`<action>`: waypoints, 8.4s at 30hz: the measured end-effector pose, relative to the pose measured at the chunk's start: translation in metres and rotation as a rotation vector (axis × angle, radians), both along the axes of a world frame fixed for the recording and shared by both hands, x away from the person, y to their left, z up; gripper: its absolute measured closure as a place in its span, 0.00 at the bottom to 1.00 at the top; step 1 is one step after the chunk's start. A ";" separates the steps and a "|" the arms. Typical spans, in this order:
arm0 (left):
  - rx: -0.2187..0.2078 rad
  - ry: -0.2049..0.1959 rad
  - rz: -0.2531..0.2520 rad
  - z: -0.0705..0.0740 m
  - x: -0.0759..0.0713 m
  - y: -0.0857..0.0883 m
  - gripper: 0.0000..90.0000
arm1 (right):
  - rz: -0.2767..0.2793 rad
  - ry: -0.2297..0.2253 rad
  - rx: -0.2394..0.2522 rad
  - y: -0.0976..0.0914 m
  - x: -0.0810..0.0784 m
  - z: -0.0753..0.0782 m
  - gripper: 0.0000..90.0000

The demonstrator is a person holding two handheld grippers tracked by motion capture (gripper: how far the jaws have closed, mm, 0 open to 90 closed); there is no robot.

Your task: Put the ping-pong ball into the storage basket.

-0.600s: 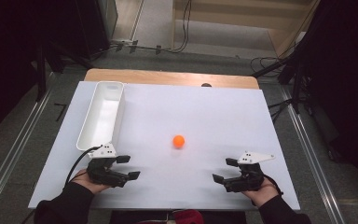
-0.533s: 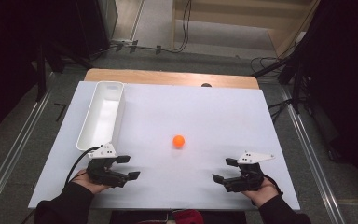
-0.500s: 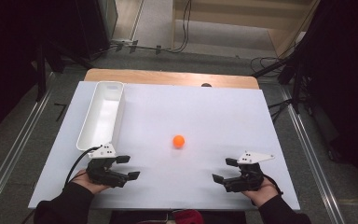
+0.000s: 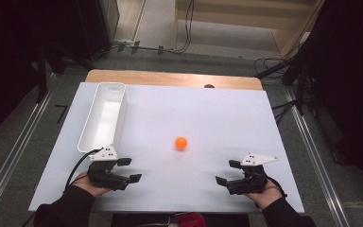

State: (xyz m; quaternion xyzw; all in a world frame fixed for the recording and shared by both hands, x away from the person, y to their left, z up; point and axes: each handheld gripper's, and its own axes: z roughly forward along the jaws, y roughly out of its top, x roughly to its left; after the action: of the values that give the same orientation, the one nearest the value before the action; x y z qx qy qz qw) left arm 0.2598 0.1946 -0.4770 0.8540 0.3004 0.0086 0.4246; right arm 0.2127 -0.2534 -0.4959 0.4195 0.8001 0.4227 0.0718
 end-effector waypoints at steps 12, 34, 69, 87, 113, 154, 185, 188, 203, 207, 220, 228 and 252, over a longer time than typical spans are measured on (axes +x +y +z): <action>0.005 -0.008 0.000 0.001 0.000 -0.003 0.28 | 0.004 0.002 -0.007 0.001 -0.002 0.000 0.13; -0.010 -0.021 -0.004 0.004 0.007 -0.014 0.27 | 0.002 -0.009 0.012 -0.001 -0.004 0.001 0.14; -0.023 -0.041 0.017 0.026 0.007 -0.040 0.23 | 0.012 -0.010 0.003 0.001 0.000 0.001 0.14; -0.013 -0.049 0.017 0.030 0.021 -0.061 0.19 | 0.010 -0.006 -0.001 0.001 -0.003 0.001 0.14; -0.006 -0.082 0.006 0.031 0.041 -0.089 0.15 | 0.017 -0.012 -0.015 0.005 -0.002 0.001 0.14; -0.015 -0.095 -0.032 0.032 0.080 -0.134 0.15 | -0.003 -0.015 -0.008 0.000 -0.005 0.001 0.14; -0.024 -0.122 -0.063 0.023 0.097 -0.162 0.00 | 0.001 0.000 -0.020 0.002 -0.006 0.001 0.14; -0.025 -0.122 -0.060 0.022 0.098 -0.163 0.00 | 0.005 -0.002 -0.018 0.002 -0.006 0.002 0.14; -0.007 -0.123 -0.060 0.012 0.095 -0.167 0.00 | 0.012 -0.006 -0.025 0.002 -0.007 0.001 0.14; -0.003 -0.125 -0.063 0.007 0.094 -0.167 0.00 | 0.014 -0.005 -0.026 0.002 -0.007 0.001 0.14; 0.011 -0.117 -0.065 -0.006 0.093 -0.166 0.00 | 0.014 -0.009 -0.032 0.002 -0.008 0.002 0.14; 0.024 -0.108 -0.042 -0.013 0.096 -0.162 0.00 | 0.014 -0.002 -0.033 0.003 -0.008 0.001 0.14; 0.122 -0.092 -0.040 -0.034 0.101 -0.165 0.00 | 0.021 0.001 -0.036 0.003 -0.009 0.001 0.14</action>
State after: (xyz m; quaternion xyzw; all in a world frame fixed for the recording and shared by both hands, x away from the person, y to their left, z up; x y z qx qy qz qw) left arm 0.3611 0.0298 -0.5108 0.8828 0.2624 0.0576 0.3854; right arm 0.2042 -0.2503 -0.4951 0.4099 0.8120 0.4087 0.0747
